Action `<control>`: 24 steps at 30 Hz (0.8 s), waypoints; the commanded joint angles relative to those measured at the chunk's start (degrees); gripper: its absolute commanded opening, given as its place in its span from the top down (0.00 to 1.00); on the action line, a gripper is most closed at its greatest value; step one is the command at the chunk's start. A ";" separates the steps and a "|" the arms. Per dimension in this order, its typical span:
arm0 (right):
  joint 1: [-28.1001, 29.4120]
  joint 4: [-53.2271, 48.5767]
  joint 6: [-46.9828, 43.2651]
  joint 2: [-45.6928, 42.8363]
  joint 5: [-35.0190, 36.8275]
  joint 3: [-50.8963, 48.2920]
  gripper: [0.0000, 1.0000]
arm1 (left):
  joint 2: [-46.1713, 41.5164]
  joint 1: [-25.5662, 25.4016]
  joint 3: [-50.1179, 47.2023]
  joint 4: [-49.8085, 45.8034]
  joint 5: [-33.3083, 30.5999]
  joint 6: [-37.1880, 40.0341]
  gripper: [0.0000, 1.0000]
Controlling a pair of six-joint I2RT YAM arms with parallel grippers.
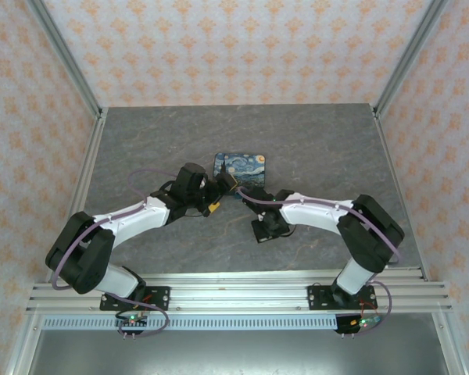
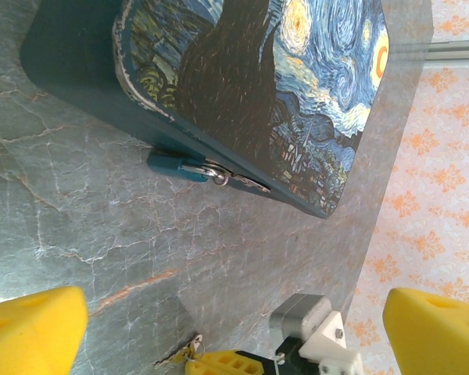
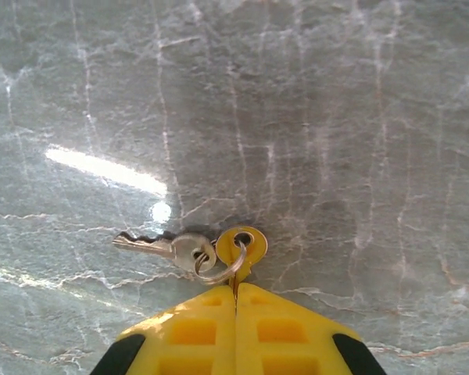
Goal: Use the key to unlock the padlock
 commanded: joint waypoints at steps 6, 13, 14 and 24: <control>-3.60 5.08 5.76 -8.83 -0.67 -4.20 1.00 | 0.22 -0.29 0.78 -0.11 -0.28 0.07 0.02; -5.01 6.17 7.07 -13.17 -3.17 -3.78 1.00 | 2.42 -1.54 0.76 3.96 2.44 -4.61 0.04; -5.04 6.11 7.17 -13.37 -3.56 -3.46 1.00 | 2.74 -1.84 0.91 4.45 2.63 -5.18 0.04; -5.21 5.34 8.07 -15.12 -5.25 0.57 1.00 | 6.97 -3.79 -0.13 12.51 5.02 -19.32 0.14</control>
